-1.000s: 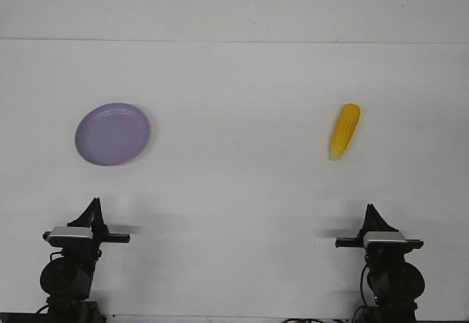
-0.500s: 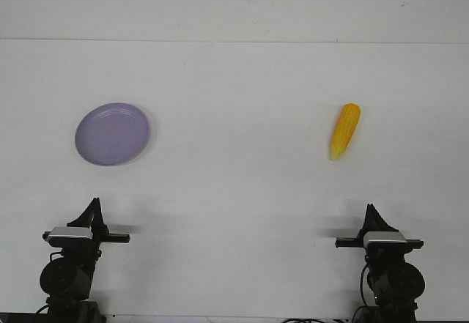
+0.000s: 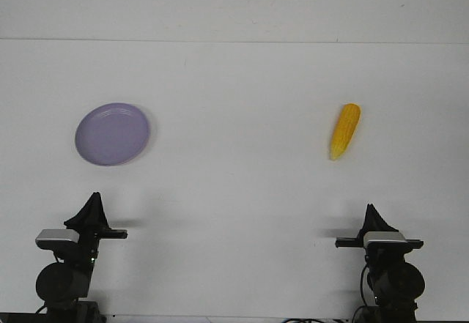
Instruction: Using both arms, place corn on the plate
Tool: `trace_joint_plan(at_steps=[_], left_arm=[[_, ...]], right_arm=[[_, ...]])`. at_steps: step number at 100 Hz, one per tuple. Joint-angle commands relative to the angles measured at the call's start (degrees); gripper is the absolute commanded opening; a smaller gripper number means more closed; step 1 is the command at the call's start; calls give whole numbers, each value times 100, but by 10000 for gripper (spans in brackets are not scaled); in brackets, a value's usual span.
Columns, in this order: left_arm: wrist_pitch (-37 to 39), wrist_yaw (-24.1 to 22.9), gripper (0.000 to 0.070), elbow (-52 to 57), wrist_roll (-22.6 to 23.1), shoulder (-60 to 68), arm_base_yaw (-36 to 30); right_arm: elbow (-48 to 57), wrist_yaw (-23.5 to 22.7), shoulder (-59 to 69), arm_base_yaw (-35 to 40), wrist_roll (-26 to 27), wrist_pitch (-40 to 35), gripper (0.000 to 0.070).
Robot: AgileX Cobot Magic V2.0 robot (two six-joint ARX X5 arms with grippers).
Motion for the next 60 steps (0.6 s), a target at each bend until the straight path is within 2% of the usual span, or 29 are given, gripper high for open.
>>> trace_joint_plan(at_steps=[1, 12, 16, 19, 26, 29, 39, 50, 60], left_arm=[[203, -31, 10, 160, -470, 24, 7], [-214, -387, 12, 955, -525, 428, 7], [-450, -409, 41, 1311, -476, 682, 7], [-616, -442, 113, 1580, -363, 903, 7], [-1040, -514, 388, 2201, -81, 1458, 7], [-1217, -549, 460, 2448, -11, 1716, 7], [-1777, -730, 458, 3176, 216, 2634, 37], [-2162, -726, 458, 3842, 302, 3733, 232], [-2444, -450, 458, 4452, 317, 4833, 601]], right_arm=[[-17, 2, 0, -13, 74, 55, 16], [-17, 2, 0, -13, 74, 55, 16], [-17, 2, 0, -13, 74, 55, 16], [-17, 2, 0, -13, 74, 55, 16], [-17, 2, 0, -13, 74, 55, 16], [-17, 2, 0, -13, 74, 55, 16], [-17, 2, 0, -13, 74, 55, 16], [-17, 2, 0, -13, 74, 55, 16], [-17, 2, 0, -13, 74, 55, 16]])
